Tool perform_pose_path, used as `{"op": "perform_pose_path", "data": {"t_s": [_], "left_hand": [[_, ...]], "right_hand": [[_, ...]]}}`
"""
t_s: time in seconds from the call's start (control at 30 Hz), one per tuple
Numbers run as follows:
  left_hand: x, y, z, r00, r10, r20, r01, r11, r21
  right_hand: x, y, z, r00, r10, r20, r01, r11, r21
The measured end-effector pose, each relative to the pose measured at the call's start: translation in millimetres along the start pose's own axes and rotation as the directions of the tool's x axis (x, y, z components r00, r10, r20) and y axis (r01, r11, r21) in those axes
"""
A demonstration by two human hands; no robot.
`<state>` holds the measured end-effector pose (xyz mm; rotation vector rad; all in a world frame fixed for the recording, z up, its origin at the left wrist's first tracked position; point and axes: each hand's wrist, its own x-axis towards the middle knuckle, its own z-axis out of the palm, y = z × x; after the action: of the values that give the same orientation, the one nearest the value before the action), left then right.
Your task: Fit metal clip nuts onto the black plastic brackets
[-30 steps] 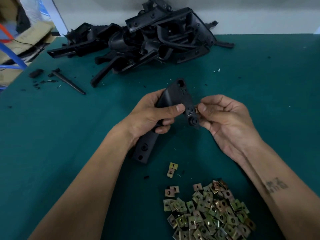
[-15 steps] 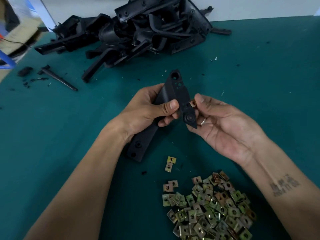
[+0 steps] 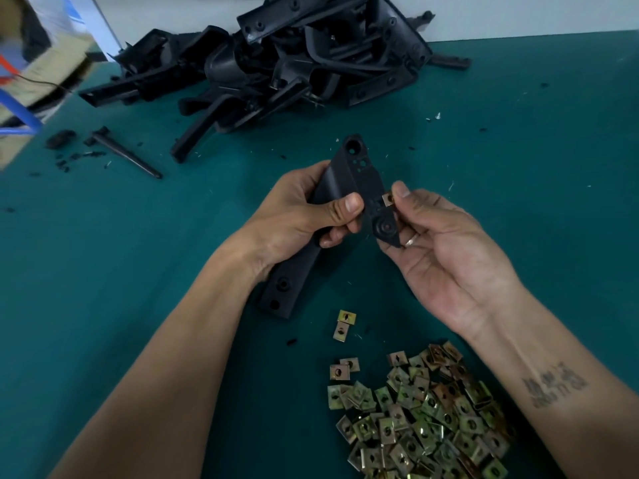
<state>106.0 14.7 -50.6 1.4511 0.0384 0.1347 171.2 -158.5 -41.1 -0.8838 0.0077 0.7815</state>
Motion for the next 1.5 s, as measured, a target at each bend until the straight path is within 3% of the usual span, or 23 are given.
{"op": "perform_pose_path", "data": {"t_s": [0.13, 0.2, 0.33, 0.53, 0.7, 0.87, 1.03, 1.17, 1.27, 1.4, 1.5], "left_hand": [[0.7, 0.1, 0.6, 0.999, 0.010, 0.043, -0.009, 1.000, -0.024], [1.1, -0.6, 0.5, 0.996, 0.017, 0.091, -0.013, 0.999, -0.042], [0.0, -2.6, -1.6, 0.979, 0.045, 0.197, -0.026, 0.995, -0.098], [-2.6, -3.3, -0.2, 0.957, 0.042, 0.288, -0.003, 0.991, -0.133], [-4.6, -2.6, 0.6, 0.920, 0.057, 0.389, 0.019, 0.982, -0.189], [-6.7, -1.0, 0.8, 0.902, 0.028, 0.431, 0.058, 0.981, -0.184], [-7.5, -0.1, 0.4, 0.871, -0.033, 0.489, 0.100, 0.989, -0.111], [-7.6, 3.3, -0.8, 0.826, -0.071, 0.558, 0.113, 0.993, -0.041], [-9.5, 1.9, -2.3, 0.850, -0.081, 0.520, 0.107, 0.994, -0.020], [-14.1, 6.6, -12.7, 0.922, -0.014, 0.387, 0.108, 0.969, -0.223], [-19.0, 10.7, -24.5, 0.956, 0.063, 0.285, 0.068, 0.901, -0.429]], "right_hand": [[3.3, -6.4, -2.9, 0.996, 0.019, 0.084, -0.016, 0.999, -0.047], [4.7, -8.0, -5.3, 0.979, 0.072, 0.189, -0.069, 0.997, -0.022], [6.7, -11.2, -9.5, 0.886, 0.195, 0.422, -0.178, 0.981, -0.080], [8.1, -13.3, -9.8, 0.785, 0.285, 0.550, -0.222, 0.958, -0.179], [7.6, -9.2, -14.2, 0.668, 0.295, 0.683, -0.112, 0.948, -0.299], [1.7, -6.7, -13.3, 0.728, 0.232, 0.646, -0.084, 0.964, -0.252], [1.5, -8.0, -14.8, 0.824, 0.259, 0.505, 0.011, 0.882, -0.471], [1.2, -5.9, -17.6, 0.816, 0.215, 0.536, 0.137, 0.830, -0.541], [-1.1, -1.8, -13.2, 0.825, 0.109, 0.555, 0.281, 0.772, -0.570], [-0.8, -3.1, -10.1, 0.836, -0.053, 0.545, 0.457, 0.617, -0.641], [-7.0, -8.1, -8.9, 0.806, 0.103, 0.583, 0.498, 0.414, -0.762]]}}
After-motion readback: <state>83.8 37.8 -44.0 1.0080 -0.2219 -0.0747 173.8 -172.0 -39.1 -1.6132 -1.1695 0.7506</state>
